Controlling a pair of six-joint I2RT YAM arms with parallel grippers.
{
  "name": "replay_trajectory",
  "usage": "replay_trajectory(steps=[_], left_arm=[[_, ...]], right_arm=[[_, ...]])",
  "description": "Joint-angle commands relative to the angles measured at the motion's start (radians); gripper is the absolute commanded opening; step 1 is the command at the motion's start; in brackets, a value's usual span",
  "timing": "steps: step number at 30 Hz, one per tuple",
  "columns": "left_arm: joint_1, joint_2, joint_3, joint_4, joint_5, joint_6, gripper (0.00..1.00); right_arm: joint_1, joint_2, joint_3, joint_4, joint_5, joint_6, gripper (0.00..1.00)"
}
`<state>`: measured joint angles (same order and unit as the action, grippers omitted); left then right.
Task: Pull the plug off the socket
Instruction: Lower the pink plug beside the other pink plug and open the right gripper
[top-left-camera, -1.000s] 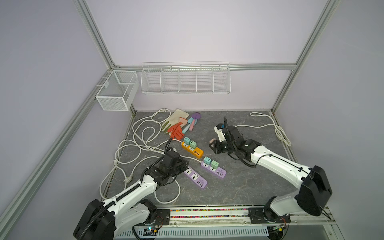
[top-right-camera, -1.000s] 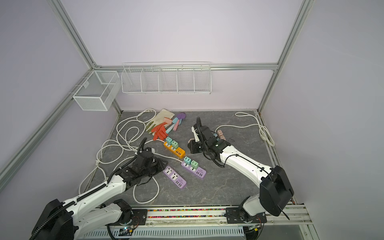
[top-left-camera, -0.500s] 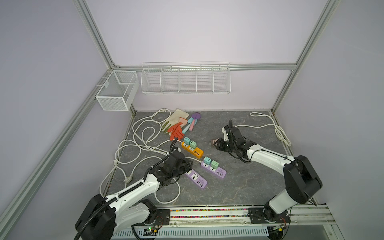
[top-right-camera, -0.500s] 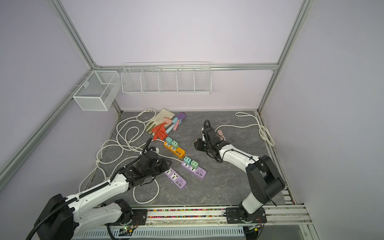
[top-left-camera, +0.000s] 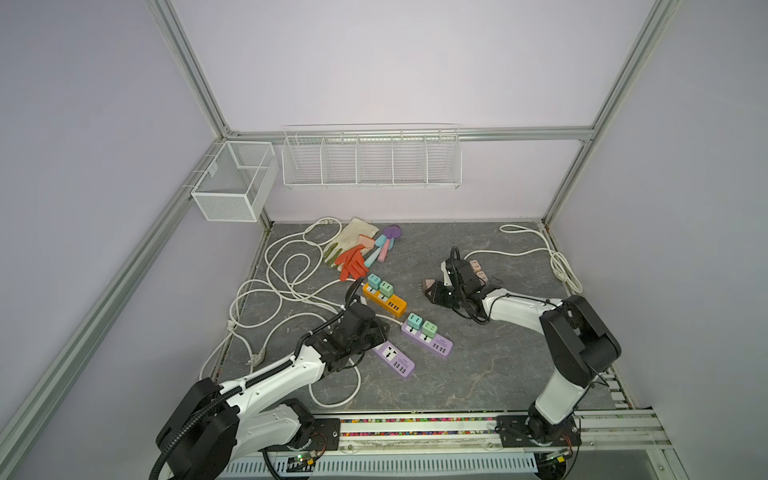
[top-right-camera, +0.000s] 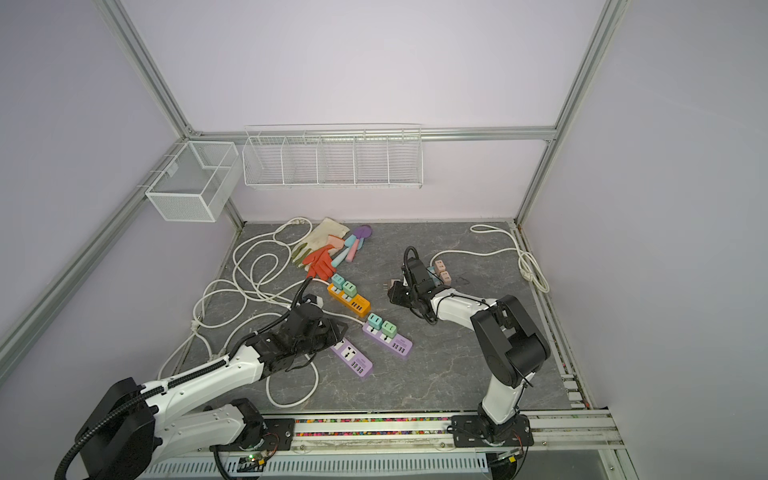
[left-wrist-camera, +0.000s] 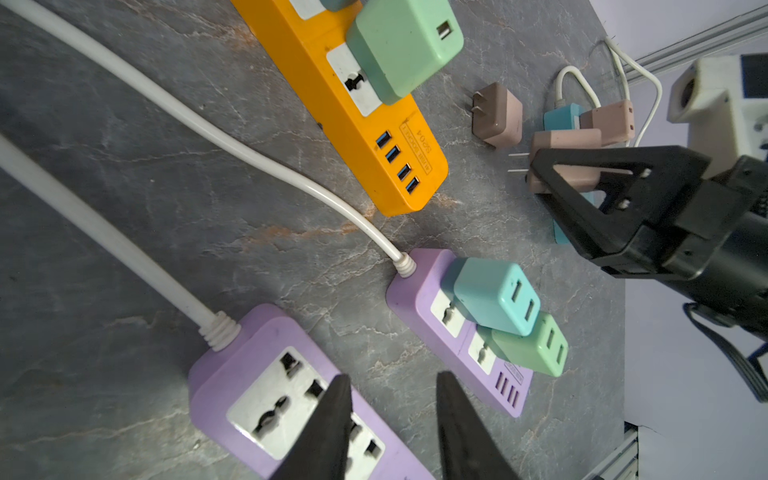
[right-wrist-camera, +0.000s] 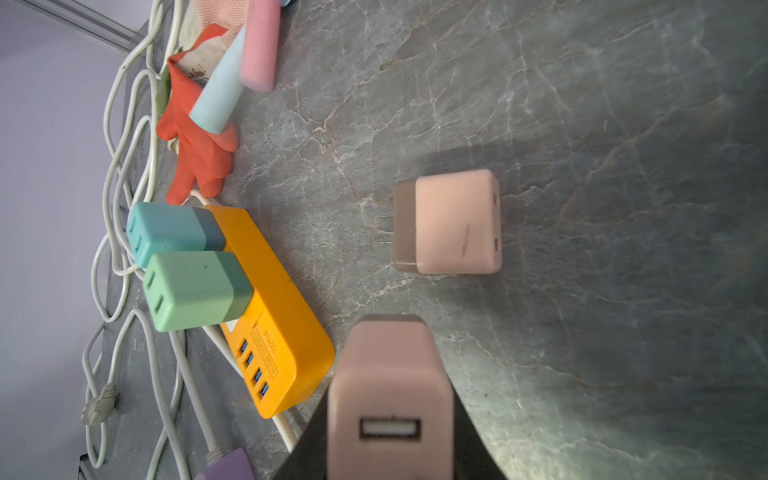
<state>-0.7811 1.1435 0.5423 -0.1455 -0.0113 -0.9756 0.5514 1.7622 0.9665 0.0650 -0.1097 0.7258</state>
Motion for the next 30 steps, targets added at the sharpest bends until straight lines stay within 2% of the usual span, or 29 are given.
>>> replay_trajectory(steps=[1,15,21,27,30], left_arm=[[-0.006,0.007,0.038,0.009,-0.024,-0.01,0.36],[-0.006,-0.01,0.056,-0.043,-0.054,0.012,0.37],[-0.006,-0.014,0.064,-0.053,-0.066,0.024,0.38],[-0.005,-0.016,0.079,-0.062,-0.072,0.038,0.38],[-0.004,-0.019,0.084,-0.057,-0.083,0.043,0.39]], right_arm=[[-0.005,0.024,-0.018,0.043,-0.003,0.021,0.2],[-0.011,0.072,-0.017,0.04,0.002,0.011,0.28],[-0.018,0.068,-0.021,0.019,0.01,0.001,0.42],[-0.027,0.042,-0.024,-0.019,0.029,-0.018,0.5],[-0.028,0.019,-0.026,-0.049,0.045,-0.031,0.58]])
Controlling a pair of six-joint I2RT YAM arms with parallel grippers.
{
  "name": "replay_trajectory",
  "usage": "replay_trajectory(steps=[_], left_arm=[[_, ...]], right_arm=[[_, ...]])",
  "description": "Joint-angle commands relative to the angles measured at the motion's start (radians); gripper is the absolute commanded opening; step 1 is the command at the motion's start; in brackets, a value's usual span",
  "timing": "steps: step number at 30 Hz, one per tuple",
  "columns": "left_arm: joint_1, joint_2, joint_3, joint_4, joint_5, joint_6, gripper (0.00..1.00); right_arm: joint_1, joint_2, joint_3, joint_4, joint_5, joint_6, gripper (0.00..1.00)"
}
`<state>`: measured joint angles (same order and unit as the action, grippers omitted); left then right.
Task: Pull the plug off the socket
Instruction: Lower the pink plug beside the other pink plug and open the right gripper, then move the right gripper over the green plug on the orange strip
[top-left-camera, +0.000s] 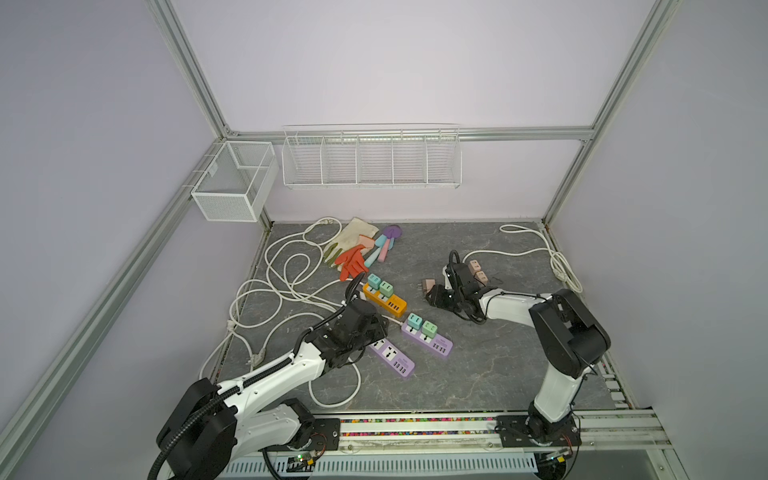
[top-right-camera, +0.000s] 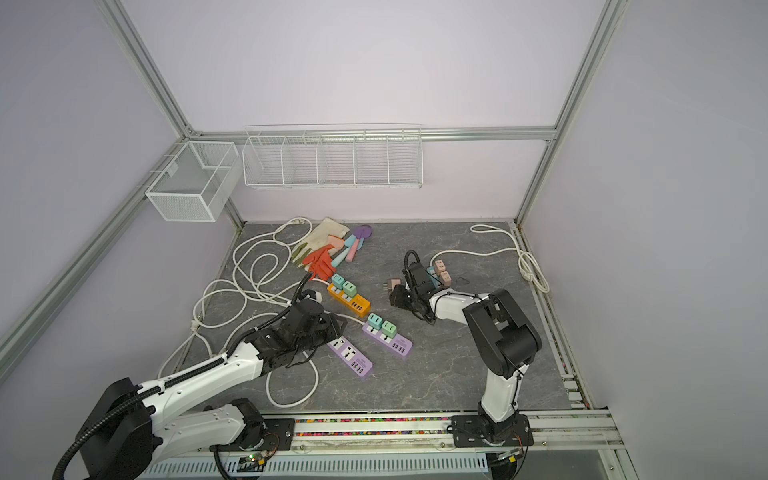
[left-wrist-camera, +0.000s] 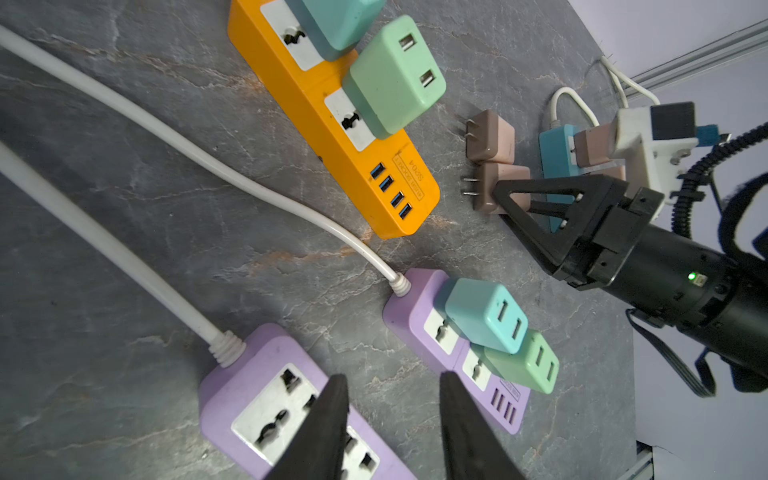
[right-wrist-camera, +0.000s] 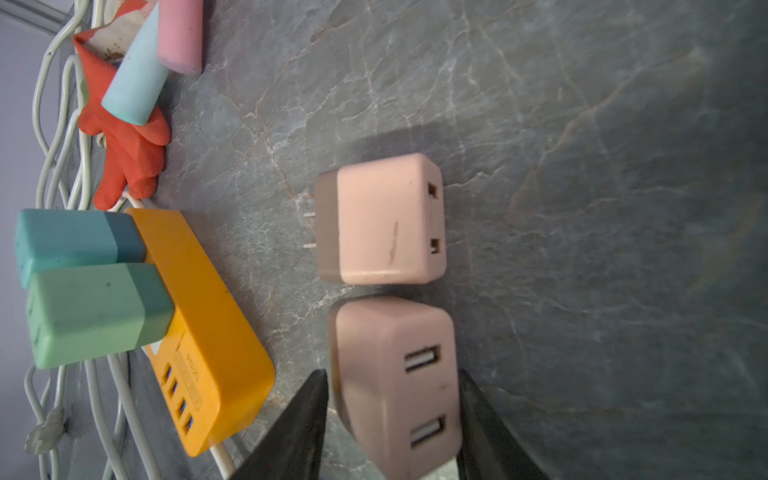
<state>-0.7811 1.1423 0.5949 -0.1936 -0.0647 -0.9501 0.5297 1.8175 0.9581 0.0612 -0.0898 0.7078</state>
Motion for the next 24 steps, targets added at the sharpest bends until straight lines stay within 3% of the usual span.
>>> replay_trajectory(steps=[1,11,24], left_arm=[[-0.004,-0.024,0.031,-0.005,-0.035,0.021,0.38],[0.017,-0.108,0.058,-0.064,-0.099,0.065,0.42],[0.134,-0.159,0.049,-0.084,-0.061,0.111,0.45]], right_arm=[[-0.008,-0.046,-0.017,-0.057,0.031,-0.02,0.61],[0.007,-0.142,0.031,-0.221,0.047,-0.128,0.76],[0.222,-0.076,0.334,-0.475,0.156,-0.439,0.81]])
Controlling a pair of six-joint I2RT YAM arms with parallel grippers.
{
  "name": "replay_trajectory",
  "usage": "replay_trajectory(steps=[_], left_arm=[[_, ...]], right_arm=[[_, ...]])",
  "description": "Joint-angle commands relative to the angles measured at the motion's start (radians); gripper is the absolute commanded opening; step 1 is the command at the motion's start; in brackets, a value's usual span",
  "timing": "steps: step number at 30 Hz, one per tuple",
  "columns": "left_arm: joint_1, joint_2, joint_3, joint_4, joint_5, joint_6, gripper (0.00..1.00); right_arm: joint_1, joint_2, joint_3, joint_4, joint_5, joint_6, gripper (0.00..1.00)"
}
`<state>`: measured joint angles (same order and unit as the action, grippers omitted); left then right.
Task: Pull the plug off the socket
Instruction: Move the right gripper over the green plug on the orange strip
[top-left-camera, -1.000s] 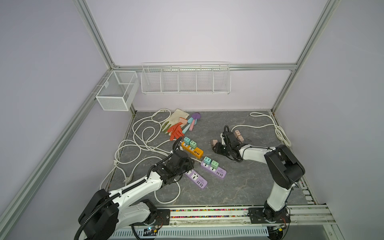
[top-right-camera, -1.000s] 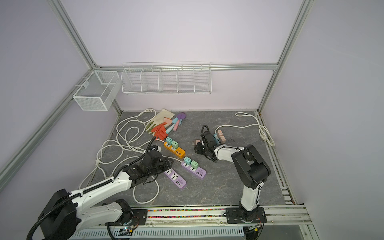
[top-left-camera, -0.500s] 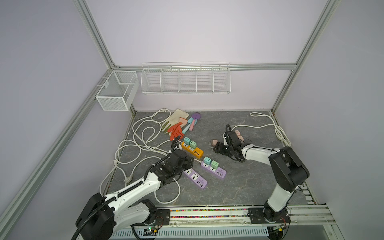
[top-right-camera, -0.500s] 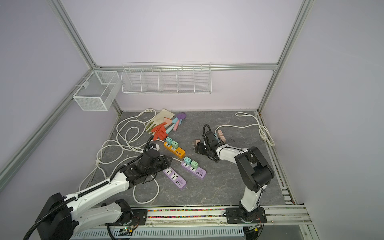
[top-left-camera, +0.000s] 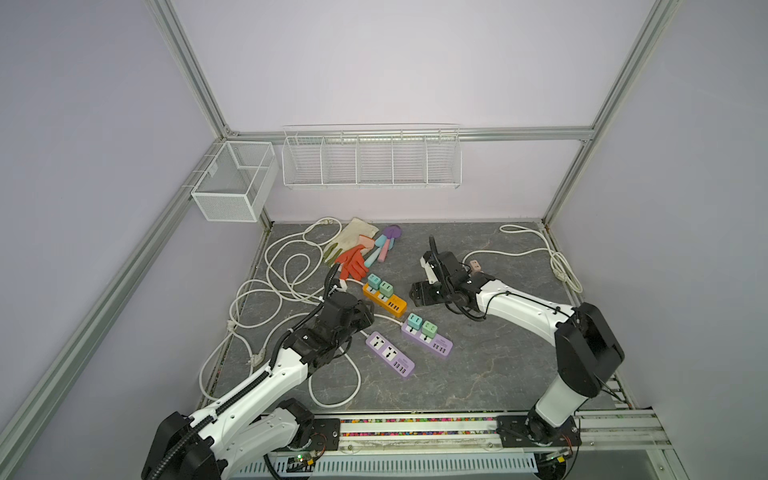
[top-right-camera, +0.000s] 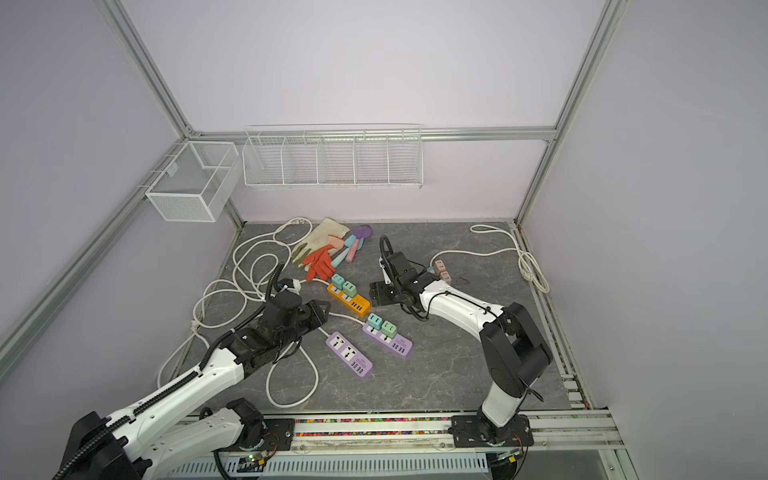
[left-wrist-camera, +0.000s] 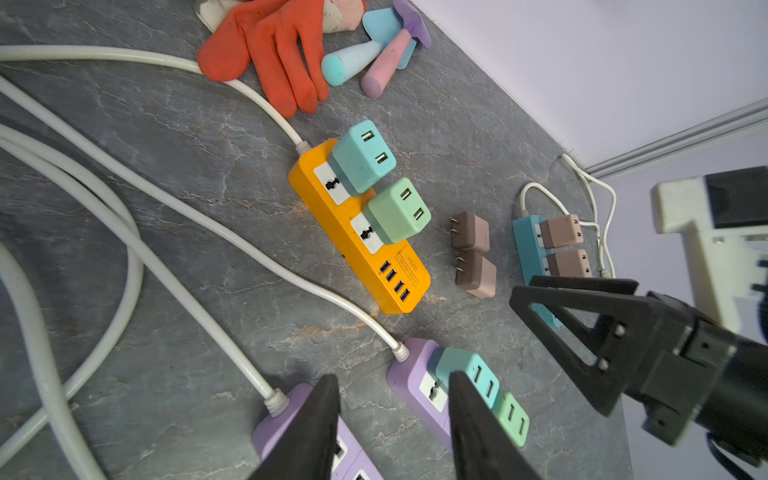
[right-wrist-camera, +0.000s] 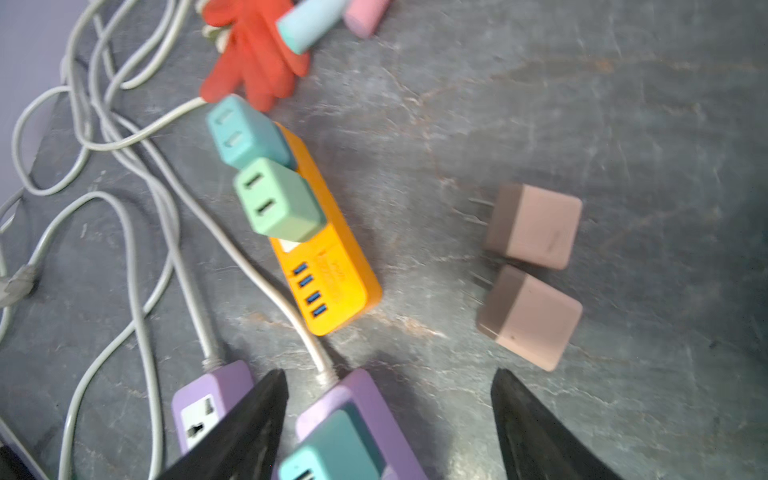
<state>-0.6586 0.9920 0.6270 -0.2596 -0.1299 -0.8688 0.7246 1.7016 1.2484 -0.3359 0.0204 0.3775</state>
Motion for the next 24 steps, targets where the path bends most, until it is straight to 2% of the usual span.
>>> replay_trajectory(steps=[1,9,18,24], left_arm=[[0.015,-0.004,0.019,-0.017,0.005,0.031,0.46],[0.05,0.035,0.019,0.009,0.011,0.043,0.48],[0.088,0.048,-0.004,0.036,0.019,0.039,0.5],[0.111,0.041,-0.013,0.042,0.023,0.04,0.51]], right_arm=[[0.035,0.054,0.061,-0.083,0.05,-0.119,0.81],[0.095,0.193,0.229,-0.135,0.075,-0.239,0.8],[0.104,0.346,0.392,-0.171,0.081,-0.285,0.79],[0.104,0.423,0.465,-0.188,0.072,-0.308,0.74]])
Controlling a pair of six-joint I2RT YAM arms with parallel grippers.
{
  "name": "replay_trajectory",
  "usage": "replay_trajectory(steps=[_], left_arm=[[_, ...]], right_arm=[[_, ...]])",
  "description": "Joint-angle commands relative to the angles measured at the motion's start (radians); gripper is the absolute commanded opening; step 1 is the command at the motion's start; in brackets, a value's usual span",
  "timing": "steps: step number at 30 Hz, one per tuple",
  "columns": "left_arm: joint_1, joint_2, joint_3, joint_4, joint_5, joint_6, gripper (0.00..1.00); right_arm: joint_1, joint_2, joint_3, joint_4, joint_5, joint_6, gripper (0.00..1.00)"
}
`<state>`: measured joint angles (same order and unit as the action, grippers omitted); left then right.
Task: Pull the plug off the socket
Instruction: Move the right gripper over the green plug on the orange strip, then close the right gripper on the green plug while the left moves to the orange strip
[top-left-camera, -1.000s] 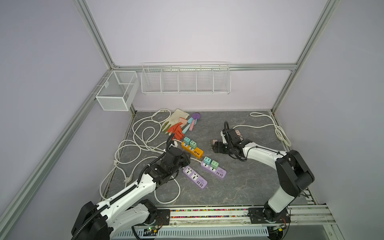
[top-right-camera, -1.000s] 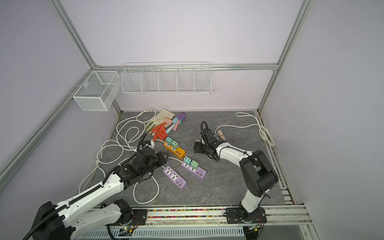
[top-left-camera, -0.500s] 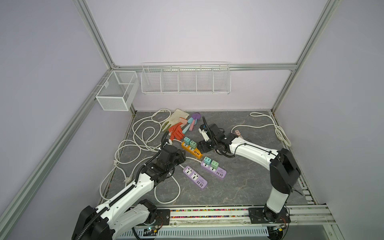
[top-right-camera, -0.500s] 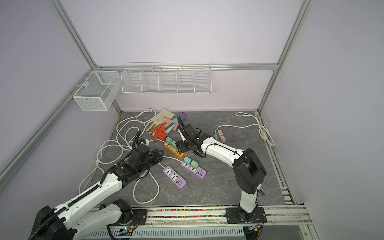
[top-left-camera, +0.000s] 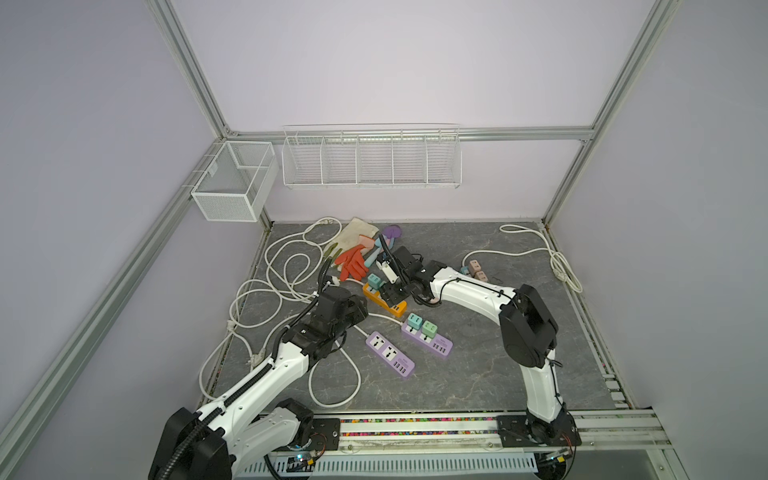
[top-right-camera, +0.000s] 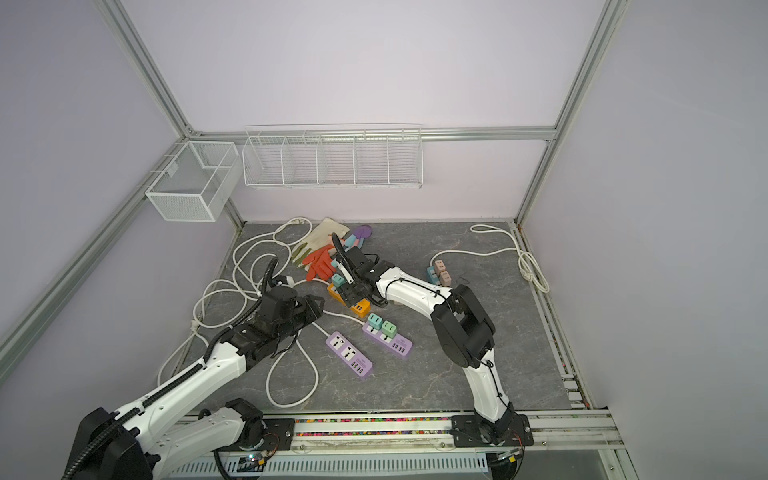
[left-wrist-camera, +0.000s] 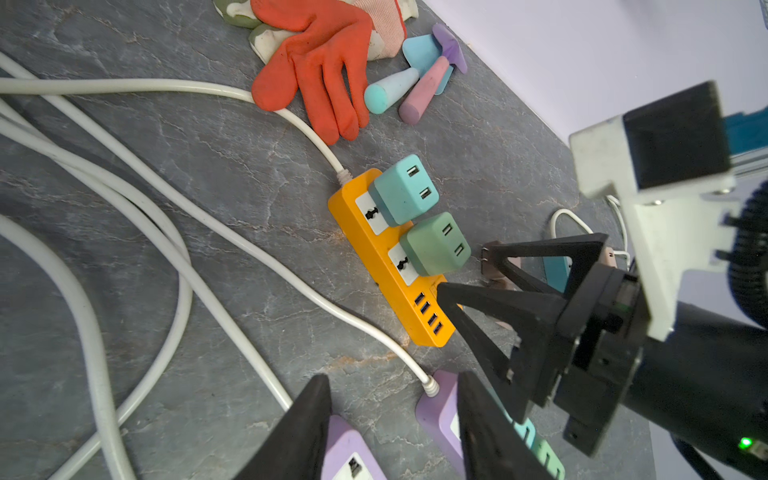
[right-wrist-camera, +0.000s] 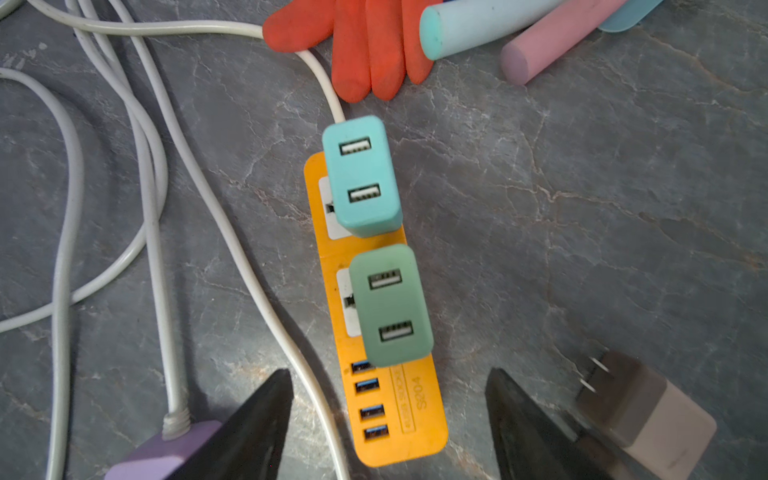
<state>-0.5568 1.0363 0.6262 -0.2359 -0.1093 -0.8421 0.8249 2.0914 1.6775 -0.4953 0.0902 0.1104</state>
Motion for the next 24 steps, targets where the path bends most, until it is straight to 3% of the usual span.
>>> replay_trajectory(steps=[1,24], left_arm=[[0.01,-0.002,-0.014,0.021,0.002,0.014,0.51],[0.026,0.016,-0.058,0.056,0.006,-0.018,0.52]], right_arm=[[0.003,0.043,0.046,-0.029,0.001,-0.045,0.73],[0.008,0.199,0.172,-0.058,-0.016,-0.081,0.42]])
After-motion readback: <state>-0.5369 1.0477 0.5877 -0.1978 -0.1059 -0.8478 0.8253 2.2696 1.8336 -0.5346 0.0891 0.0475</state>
